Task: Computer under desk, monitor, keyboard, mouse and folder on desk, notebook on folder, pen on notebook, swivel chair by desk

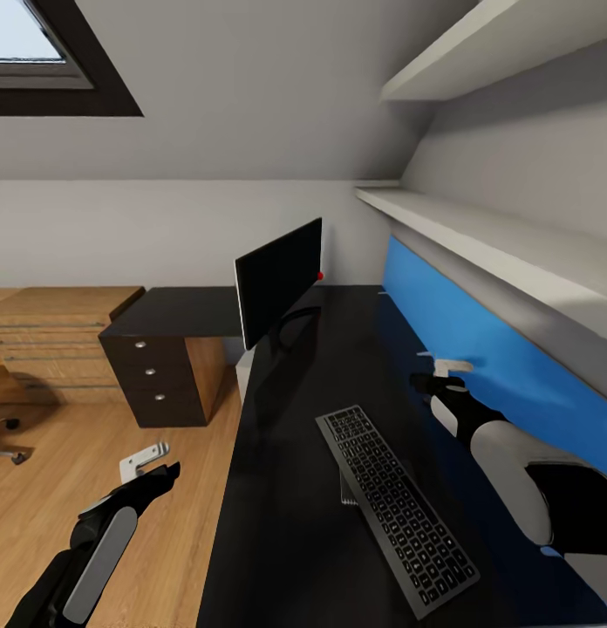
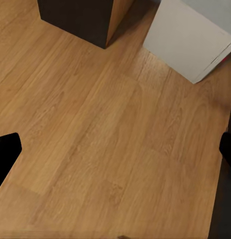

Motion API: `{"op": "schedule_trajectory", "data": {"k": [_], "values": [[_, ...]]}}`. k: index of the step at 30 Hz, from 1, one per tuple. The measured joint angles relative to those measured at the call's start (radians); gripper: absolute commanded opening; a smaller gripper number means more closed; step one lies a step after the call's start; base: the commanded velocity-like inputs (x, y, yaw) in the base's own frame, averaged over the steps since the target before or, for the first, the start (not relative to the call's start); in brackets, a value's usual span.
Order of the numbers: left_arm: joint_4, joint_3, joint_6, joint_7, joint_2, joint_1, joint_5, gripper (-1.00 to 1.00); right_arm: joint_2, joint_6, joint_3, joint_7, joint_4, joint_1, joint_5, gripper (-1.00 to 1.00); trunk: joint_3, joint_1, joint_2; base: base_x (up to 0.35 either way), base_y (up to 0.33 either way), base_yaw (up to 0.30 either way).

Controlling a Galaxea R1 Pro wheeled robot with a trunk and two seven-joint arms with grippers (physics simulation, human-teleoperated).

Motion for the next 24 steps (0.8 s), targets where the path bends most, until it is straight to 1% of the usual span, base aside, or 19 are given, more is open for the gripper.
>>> {"op": "schedule_trajectory", "data": {"k": [10,24], "values": [[0.002,0.0,0.001,-0.001,0.0,0.0,0.003,1.0,0.0,-0.011,0.0,-0.003,-0.007,0.005,-0.001,1.0,-0.003,0.0,0.0,0.0,0.0,0.0],[0.003,0.001,0.001,0.0,0.0,0.0,0.004,1.0,-0.001,-0.01,-0.002,-0.004,-0.007,0.005,-0.003,1.0,-0.023,0.0,0.0,0.0,0.0,0.0]]}}
